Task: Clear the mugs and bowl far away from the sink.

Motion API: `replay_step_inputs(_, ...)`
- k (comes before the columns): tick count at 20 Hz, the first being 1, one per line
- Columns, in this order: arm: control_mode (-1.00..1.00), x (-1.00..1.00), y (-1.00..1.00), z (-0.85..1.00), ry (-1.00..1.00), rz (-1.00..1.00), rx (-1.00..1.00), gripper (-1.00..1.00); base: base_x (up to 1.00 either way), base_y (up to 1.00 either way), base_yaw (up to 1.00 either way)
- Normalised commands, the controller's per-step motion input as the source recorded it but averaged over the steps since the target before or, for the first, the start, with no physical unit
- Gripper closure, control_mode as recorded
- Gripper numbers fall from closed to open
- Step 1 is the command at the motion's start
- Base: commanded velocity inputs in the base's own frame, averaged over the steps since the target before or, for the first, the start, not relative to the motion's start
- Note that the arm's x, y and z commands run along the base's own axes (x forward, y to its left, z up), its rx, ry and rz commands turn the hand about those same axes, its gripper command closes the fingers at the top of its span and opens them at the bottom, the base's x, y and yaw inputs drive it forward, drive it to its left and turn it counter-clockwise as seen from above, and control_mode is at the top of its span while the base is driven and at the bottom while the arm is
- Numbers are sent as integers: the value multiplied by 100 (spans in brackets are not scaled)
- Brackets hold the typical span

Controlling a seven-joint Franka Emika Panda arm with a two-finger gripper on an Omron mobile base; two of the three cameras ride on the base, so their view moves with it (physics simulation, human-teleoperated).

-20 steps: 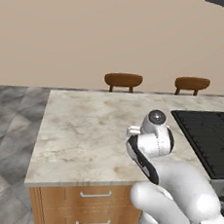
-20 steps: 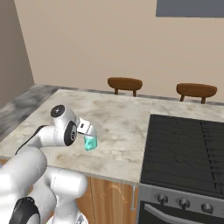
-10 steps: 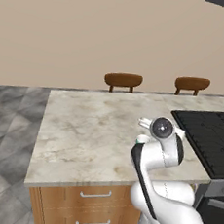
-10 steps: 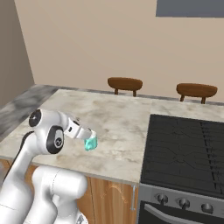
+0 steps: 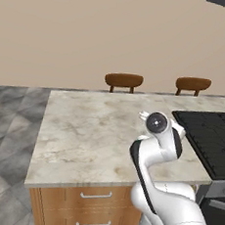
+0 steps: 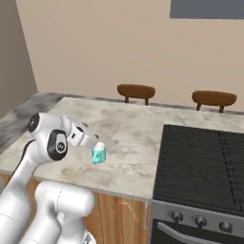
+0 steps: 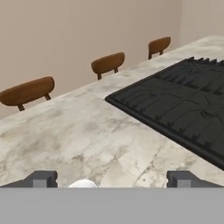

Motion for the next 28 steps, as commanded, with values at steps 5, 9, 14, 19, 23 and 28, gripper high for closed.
replay_step_inputs(5,-100,-14,0,90,0,-9,3,-100,0,0,0)
replay_step_inputs(9,100,0,3,25,0,-5,-1,-100,-12,0,-15)
replay_step_inputs(14,100,0,0,0,0,0,0,-100,-52,0,-72)
replay_step_inputs(19,100,0,0,0,0,0,0,-100,-30,1,-97)
replay_step_inputs(23,100,0,0,0,0,0,0,-100,-24,3,-100)
replay_step_inputs(28,100,0,0,0,0,0,0,-100,-23,5,-100)
